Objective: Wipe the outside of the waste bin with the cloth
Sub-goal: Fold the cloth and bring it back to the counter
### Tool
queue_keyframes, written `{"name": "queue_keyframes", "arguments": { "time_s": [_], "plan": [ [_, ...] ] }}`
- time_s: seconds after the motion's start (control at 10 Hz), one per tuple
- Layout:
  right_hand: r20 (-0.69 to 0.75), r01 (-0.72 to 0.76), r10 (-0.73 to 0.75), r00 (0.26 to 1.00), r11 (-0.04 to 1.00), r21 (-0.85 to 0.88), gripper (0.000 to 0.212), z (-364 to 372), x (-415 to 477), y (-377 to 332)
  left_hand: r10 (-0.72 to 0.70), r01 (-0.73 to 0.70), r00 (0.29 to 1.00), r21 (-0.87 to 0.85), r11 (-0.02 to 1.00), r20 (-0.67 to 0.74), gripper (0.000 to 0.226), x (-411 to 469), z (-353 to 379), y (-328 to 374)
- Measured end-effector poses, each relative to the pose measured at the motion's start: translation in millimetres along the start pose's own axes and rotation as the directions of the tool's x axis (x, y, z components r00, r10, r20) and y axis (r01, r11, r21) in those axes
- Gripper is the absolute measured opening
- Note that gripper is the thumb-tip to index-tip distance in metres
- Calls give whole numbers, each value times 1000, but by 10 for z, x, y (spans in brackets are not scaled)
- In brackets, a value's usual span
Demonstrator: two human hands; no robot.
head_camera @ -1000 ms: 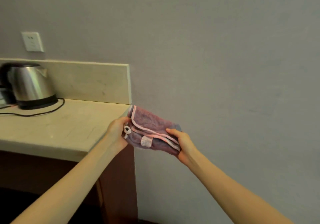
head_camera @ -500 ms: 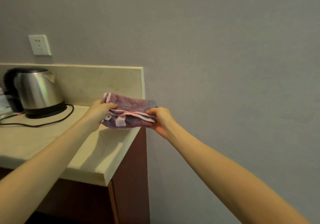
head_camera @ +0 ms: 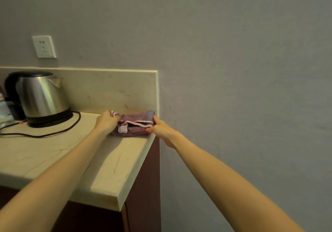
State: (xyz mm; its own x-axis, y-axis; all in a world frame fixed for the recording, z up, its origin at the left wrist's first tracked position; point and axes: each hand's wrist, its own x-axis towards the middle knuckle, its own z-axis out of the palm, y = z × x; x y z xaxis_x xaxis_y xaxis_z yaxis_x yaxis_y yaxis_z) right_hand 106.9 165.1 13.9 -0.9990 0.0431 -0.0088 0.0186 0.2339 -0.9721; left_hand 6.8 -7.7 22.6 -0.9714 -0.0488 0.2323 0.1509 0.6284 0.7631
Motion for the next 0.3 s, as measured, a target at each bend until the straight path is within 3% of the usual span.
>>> {"name": "queue_keyframes", "arguments": {
  "time_s": [0.3],
  "plan": [
    [31,17,-14,999,992,-127,57,-133,-149,109,130,-122,989,108,987,-70,26,-137,-46,15]
  ]
}}
